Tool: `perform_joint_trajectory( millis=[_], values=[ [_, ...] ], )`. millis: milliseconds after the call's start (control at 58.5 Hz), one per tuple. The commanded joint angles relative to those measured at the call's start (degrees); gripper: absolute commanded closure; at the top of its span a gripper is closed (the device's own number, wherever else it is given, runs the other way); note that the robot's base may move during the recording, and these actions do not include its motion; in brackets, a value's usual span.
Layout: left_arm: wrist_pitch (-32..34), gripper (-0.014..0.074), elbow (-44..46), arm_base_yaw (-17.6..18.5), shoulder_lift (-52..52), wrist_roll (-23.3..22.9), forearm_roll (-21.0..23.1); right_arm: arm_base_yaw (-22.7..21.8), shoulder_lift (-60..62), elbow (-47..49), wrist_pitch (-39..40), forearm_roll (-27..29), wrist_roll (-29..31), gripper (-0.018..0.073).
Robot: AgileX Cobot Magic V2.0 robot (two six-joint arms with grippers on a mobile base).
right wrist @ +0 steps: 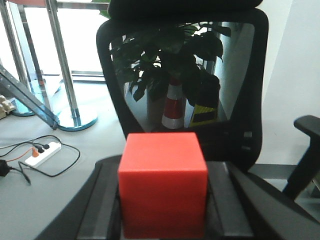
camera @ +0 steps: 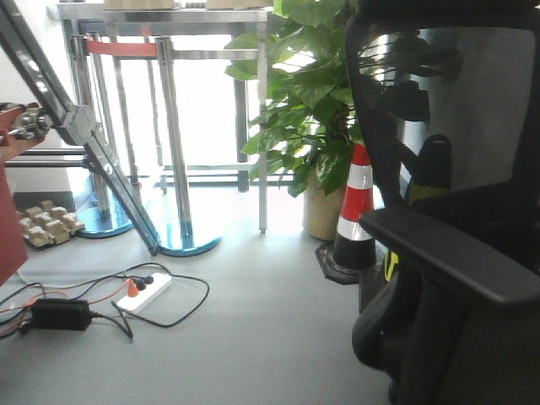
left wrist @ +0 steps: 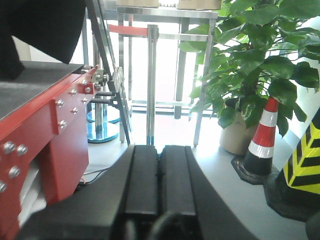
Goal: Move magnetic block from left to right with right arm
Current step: 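Turn the base toward the second red table, cube held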
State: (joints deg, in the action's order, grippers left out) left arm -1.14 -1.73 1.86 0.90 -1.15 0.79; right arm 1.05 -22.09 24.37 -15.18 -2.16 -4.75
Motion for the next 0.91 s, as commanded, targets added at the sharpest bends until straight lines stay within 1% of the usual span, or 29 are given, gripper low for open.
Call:
perform_joint_trajectory(
  millis=[0,889],
  values=[
    [4.73,0.0713,-0.64,0.04,0.31,-0.06,0.49,-0.36,-0.52,1.69,5.22,-0.51,0.43,0.0242],
    [4.73,0.0713,-0.64,0.04,0.31,-0.06,0.49,-0.36,-0.52,1.69,5.22,-0.51,0.43,0.0242]
  ],
)
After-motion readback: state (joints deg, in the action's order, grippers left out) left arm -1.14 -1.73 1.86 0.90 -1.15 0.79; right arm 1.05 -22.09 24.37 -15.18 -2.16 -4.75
